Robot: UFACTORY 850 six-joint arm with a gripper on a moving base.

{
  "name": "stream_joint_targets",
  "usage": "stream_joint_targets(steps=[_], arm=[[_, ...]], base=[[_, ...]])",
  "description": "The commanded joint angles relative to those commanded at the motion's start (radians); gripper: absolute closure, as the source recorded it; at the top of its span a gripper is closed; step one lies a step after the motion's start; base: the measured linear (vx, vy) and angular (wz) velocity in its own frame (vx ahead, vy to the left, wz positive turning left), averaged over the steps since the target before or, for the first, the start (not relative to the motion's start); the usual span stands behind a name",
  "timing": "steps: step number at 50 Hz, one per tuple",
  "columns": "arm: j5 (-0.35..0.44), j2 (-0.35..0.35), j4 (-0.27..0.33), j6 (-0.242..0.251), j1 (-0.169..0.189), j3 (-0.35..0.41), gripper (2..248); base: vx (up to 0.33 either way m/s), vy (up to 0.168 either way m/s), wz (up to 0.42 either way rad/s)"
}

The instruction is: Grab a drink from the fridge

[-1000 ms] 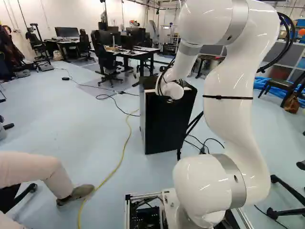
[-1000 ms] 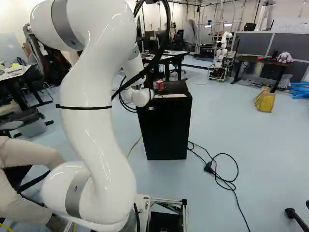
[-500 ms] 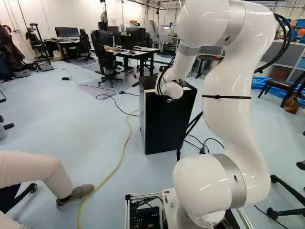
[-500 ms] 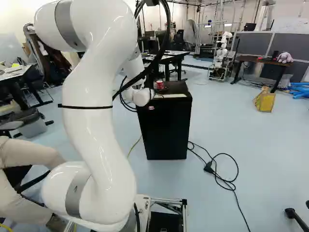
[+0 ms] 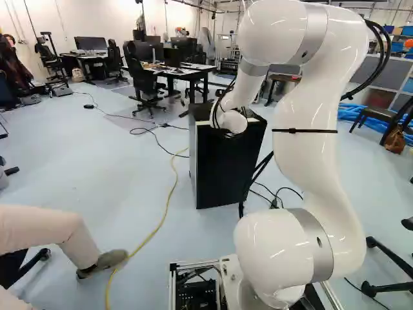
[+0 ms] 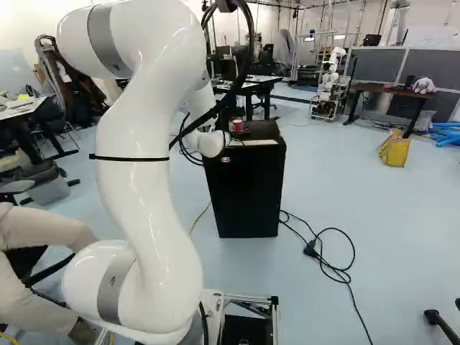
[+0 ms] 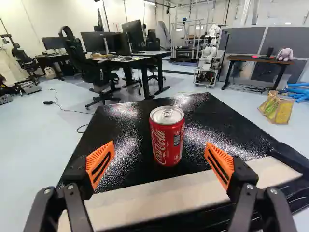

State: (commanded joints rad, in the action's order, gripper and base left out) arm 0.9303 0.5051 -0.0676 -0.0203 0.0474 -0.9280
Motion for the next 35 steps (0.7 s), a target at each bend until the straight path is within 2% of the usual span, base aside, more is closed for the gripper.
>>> stream_joint_targets(steps=[35], arm=[[0.006, 0.031, 0.018, 0.0, 0.014, -0.04, 3]], base=[[0.0, 0.0, 0.0]])
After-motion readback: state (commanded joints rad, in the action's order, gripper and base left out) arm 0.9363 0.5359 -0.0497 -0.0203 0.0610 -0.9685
